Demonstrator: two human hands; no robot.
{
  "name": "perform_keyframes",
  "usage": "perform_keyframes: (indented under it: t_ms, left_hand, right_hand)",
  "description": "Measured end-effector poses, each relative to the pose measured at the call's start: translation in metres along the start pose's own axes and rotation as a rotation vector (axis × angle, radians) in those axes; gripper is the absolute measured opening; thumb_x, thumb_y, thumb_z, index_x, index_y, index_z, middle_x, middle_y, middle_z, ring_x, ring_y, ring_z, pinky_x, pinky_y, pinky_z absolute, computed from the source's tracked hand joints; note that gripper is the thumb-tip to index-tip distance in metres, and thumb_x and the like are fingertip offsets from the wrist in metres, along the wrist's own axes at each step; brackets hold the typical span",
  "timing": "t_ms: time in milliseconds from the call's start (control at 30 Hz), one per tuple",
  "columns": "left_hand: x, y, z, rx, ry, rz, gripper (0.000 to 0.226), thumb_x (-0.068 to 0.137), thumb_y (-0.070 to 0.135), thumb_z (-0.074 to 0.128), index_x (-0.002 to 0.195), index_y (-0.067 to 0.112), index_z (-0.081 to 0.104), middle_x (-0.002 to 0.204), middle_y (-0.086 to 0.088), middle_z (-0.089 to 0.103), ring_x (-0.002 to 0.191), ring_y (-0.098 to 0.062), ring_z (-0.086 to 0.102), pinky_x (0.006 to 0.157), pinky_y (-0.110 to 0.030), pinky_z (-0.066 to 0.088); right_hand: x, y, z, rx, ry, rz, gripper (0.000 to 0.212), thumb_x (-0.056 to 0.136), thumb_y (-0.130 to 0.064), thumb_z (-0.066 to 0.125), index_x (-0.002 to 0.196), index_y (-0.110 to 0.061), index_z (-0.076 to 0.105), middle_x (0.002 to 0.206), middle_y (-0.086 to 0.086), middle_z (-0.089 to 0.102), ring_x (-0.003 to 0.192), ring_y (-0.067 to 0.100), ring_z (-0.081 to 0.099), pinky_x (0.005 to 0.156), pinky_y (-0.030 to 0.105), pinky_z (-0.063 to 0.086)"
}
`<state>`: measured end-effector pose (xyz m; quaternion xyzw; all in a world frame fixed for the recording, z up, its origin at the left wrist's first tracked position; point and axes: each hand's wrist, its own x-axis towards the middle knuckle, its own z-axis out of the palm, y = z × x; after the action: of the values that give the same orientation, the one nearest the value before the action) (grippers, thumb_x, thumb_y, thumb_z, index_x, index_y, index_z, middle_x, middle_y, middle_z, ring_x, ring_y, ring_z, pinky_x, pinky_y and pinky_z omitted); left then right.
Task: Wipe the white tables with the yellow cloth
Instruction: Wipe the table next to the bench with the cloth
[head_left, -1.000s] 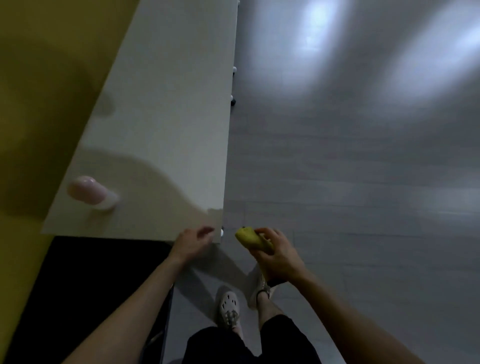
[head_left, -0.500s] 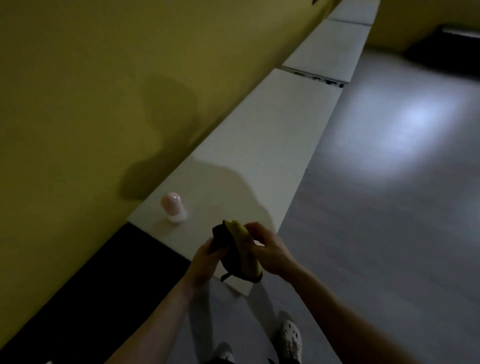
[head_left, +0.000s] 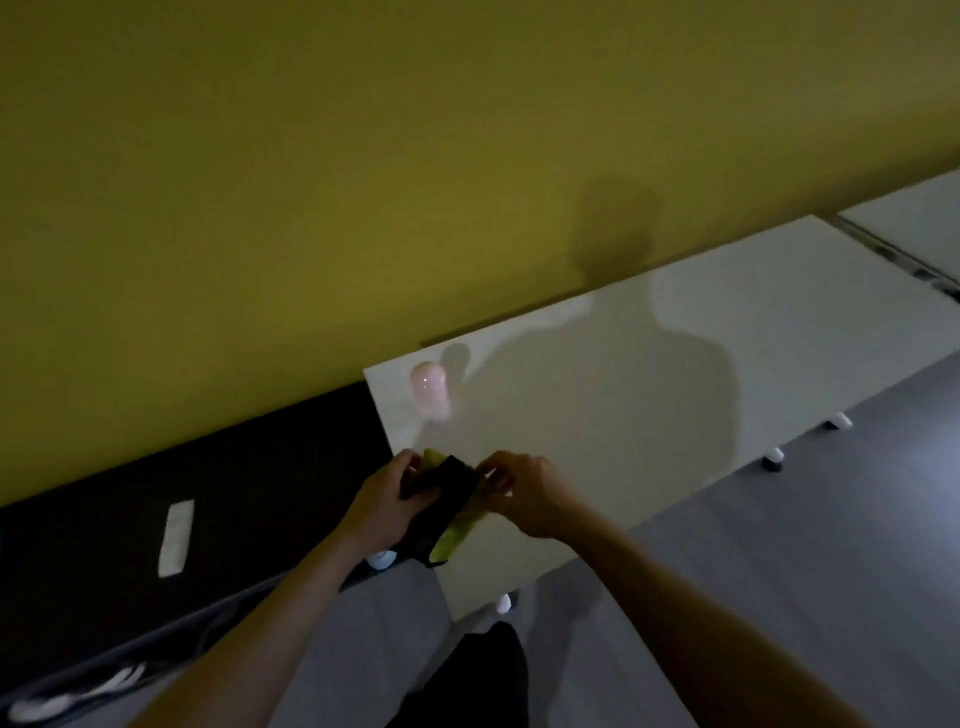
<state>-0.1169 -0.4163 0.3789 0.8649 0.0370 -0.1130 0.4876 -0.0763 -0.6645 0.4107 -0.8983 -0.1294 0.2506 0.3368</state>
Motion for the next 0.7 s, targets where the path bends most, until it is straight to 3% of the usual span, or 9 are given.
perform_keyframes:
  t_ms: [100, 200, 267, 300, 367, 467, 600, 700]
  left_hand:
    - [-0.010, -0.008, -0.010, -0.045, 0.096, -0.040, 0.026, 0.096, 0.042, 0.081, 0.107, 0.027, 0.063, 0.096, 0.017, 0.071, 0.087, -0.004, 0.070, 0.076, -0.033, 0.052]
    - [-0.007, -0.014, -0.016, -0.138, 0.219, -0.134, 0.045, 0.079, 0.053, 0.088, 0.112, 0.026, 0.070, 0.104, 0.012, 0.078, 0.097, -0.011, 0.076, 0.086, -0.042, 0.059]
    - [0.001, -0.024, -0.011, -0.245, 0.226, -0.211, 0.042, 0.082, 0.040, 0.093, 0.116, 0.021, 0.077, 0.109, 0.005, 0.082, 0.103, -0.016, 0.079, 0.095, -0.049, 0.062]
    - [0.006, -0.029, -0.006, -0.311, 0.216, -0.251, 0.037, 0.085, 0.035, 0.093, 0.115, 0.018, 0.079, 0.109, 0.000, 0.083, 0.103, -0.020, 0.079, 0.098, -0.054, 0.062]
    - [0.017, -0.038, 0.004, -0.355, 0.264, -0.332, 0.046, 0.078, 0.048, 0.091, 0.111, 0.018, 0.080, 0.106, -0.004, 0.083, 0.101, -0.024, 0.079, 0.099, -0.059, 0.061]
    - [0.030, -0.047, 0.017, -0.356, 0.405, -0.437, 0.066, 0.063, 0.066, 0.079, 0.112, 0.022, 0.074, 0.105, -0.004, 0.080, 0.098, -0.027, 0.076, 0.088, -0.050, 0.063]
    - [0.037, -0.038, 0.025, -0.329, 0.576, -0.498, 0.037, 0.061, 0.054, 0.076, 0.079, 0.032, 0.052, 0.070, 0.014, 0.062, 0.075, -0.026, 0.063, 0.065, -0.038, 0.041]
    - [0.038, -0.027, 0.034, -0.272, 0.672, -0.558, 0.036, 0.076, 0.031, 0.083, 0.080, 0.024, 0.049, 0.064, 0.009, 0.055, 0.066, -0.023, 0.053, 0.062, -0.036, 0.035]
  right_hand:
    - [0.032, -0.015, -0.004, -0.021, 0.028, -0.123, 0.024, 0.101, -0.030, 0.073, 0.124, -0.025, 0.074, 0.115, -0.003, 0.077, 0.103, 0.018, 0.072, 0.094, 0.038, 0.060]
    - [0.071, -0.027, -0.006, 0.027, 0.027, -0.295, 0.015, 0.096, -0.025, 0.076, 0.111, -0.023, 0.077, 0.104, -0.007, 0.077, 0.095, 0.012, 0.070, 0.087, 0.033, 0.057]
    - [0.095, -0.028, -0.007, 0.022, -0.023, -0.347, 0.014, 0.094, -0.030, 0.077, 0.107, -0.024, 0.077, 0.102, -0.011, 0.075, 0.093, 0.007, 0.068, 0.085, 0.032, 0.056]
    - [0.106, -0.026, -0.008, 0.000, -0.032, -0.357, 0.018, 0.093, -0.035, 0.077, 0.108, -0.025, 0.076, 0.105, -0.011, 0.074, 0.095, 0.006, 0.067, 0.086, 0.032, 0.056]
    - [0.125, -0.018, -0.014, -0.110, 0.012, -0.357, 0.031, 0.094, -0.043, 0.077, 0.119, -0.023, 0.072, 0.115, -0.007, 0.069, 0.100, 0.011, 0.066, 0.084, 0.032, 0.054]
    - [0.159, -0.002, -0.029, -0.360, 0.058, -0.391, 0.050, 0.095, -0.040, 0.076, 0.137, -0.018, 0.061, 0.129, 0.004, 0.060, 0.110, 0.024, 0.062, 0.087, 0.035, 0.053]
    - [0.210, -0.014, -0.029, -0.556, 0.068, -0.460, 0.068, 0.096, -0.039, 0.077, 0.153, -0.020, 0.044, 0.147, 0.012, 0.046, 0.128, 0.033, 0.056, 0.098, 0.044, 0.057]
    - [0.248, -0.030, -0.010, -0.657, -0.037, -0.489, 0.081, 0.097, -0.045, 0.075, 0.161, -0.030, 0.028, 0.160, 0.015, 0.031, 0.136, 0.039, 0.049, 0.100, 0.049, 0.055]
